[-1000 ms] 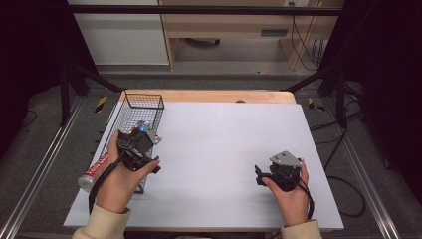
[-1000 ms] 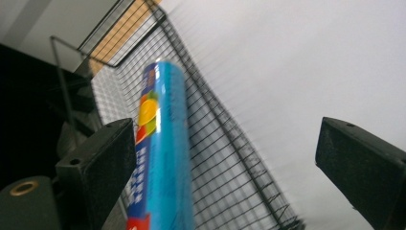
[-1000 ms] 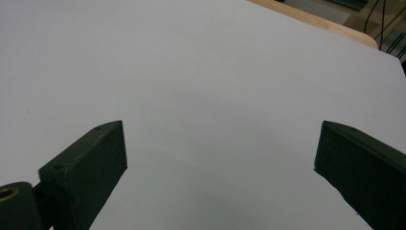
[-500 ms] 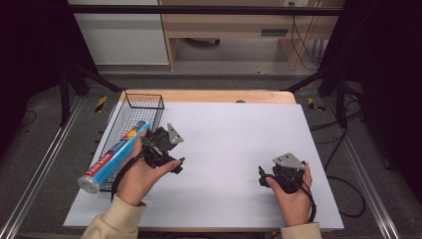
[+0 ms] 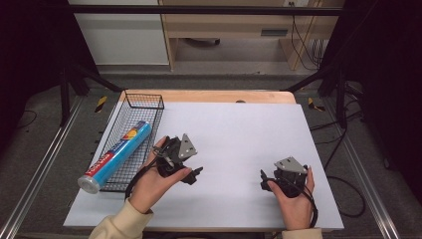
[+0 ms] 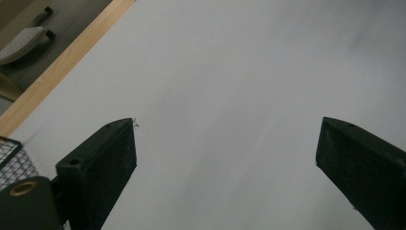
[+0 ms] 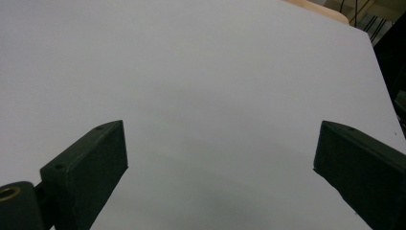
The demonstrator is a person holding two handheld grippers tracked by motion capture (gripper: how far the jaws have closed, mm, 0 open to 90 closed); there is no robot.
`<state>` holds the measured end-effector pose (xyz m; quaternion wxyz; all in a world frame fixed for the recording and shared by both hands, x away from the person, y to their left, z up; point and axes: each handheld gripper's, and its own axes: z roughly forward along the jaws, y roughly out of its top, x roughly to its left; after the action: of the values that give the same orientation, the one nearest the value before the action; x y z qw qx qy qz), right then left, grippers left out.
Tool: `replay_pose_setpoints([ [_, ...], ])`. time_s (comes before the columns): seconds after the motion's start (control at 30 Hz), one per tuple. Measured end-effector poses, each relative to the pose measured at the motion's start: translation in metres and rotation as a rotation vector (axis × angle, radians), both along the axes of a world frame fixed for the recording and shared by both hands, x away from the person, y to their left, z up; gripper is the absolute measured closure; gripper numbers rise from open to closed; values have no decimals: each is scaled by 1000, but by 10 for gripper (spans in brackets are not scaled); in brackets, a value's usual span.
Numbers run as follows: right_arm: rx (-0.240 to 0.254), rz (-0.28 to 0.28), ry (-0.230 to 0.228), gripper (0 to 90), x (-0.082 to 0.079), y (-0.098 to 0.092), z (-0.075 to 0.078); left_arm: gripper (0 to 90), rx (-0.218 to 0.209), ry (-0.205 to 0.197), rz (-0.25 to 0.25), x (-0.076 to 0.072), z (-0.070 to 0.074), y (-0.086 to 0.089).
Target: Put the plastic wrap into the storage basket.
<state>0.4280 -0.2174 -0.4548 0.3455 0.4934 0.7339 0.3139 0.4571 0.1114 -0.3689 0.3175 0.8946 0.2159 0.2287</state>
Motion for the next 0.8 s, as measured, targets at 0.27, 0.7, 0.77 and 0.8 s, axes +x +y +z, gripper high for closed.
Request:
replay_pose_setpoints([
  [0.27,23,-12,-7,48,-6,-8,2,59,-102,59,-102,11,-36,-12],
  [0.7,82,9,48,120,-8,-24,-8,64,-184,77,-164,15,-93,2],
  [0.77,81,4,32,113,-8,-25,-9,57,-177,35,-158,11,-88,6],
  [0.8,83,1,16,108,-8,-25,-9,56,-191,12,-149,10,-85,9],
])
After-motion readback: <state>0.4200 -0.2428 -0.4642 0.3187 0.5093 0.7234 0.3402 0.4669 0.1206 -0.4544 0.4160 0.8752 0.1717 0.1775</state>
